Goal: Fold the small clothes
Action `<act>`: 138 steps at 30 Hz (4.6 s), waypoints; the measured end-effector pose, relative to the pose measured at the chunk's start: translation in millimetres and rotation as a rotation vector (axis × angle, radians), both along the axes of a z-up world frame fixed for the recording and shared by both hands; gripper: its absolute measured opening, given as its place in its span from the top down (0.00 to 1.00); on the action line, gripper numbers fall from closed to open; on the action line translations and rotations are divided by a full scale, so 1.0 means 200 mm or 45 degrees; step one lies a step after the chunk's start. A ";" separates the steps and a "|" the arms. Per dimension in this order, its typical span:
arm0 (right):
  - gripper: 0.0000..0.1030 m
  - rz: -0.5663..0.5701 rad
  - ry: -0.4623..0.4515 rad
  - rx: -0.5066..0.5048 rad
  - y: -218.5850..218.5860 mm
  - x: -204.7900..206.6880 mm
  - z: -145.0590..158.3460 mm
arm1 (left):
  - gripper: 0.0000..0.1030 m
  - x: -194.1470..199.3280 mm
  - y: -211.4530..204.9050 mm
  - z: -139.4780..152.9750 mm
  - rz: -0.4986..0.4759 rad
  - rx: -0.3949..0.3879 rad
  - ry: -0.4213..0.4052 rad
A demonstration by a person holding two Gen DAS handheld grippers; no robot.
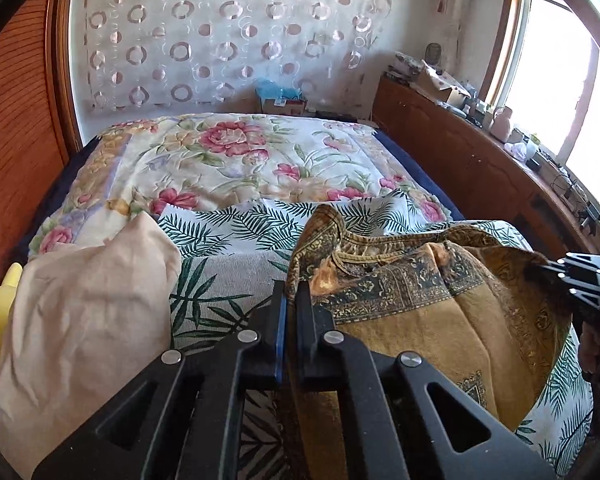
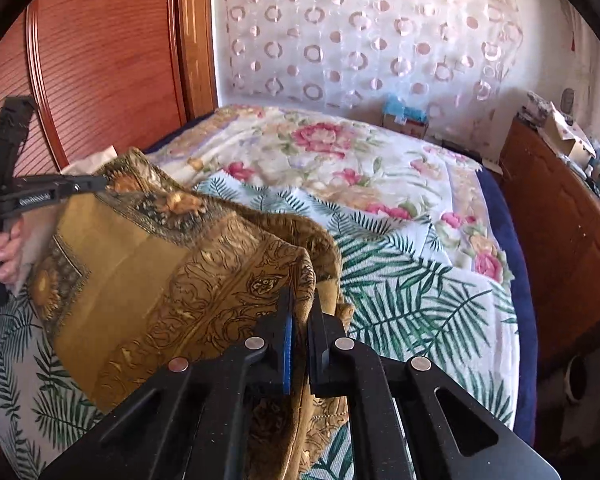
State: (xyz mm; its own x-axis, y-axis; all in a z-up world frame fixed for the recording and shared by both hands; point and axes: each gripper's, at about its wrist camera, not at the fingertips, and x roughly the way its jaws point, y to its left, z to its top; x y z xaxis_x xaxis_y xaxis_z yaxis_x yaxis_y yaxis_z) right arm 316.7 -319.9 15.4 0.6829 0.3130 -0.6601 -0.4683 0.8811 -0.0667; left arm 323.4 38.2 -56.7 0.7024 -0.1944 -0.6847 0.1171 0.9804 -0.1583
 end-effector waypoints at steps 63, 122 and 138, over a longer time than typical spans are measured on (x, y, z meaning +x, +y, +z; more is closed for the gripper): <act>0.91 0.588 -0.389 0.012 1.14 -0.07 0.46 | 0.94 -0.91 0.71 0.11 0.523 -0.306 -0.290; 0.50 0.345 -0.230 0.241 0.97 -0.33 0.19 | 0.21 -1.25 0.32 0.31 0.446 0.152 -0.422; 0.26 0.009 -0.383 0.322 0.64 -1.07 0.25 | 0.21 -1.35 -0.17 0.45 0.228 0.153 -0.460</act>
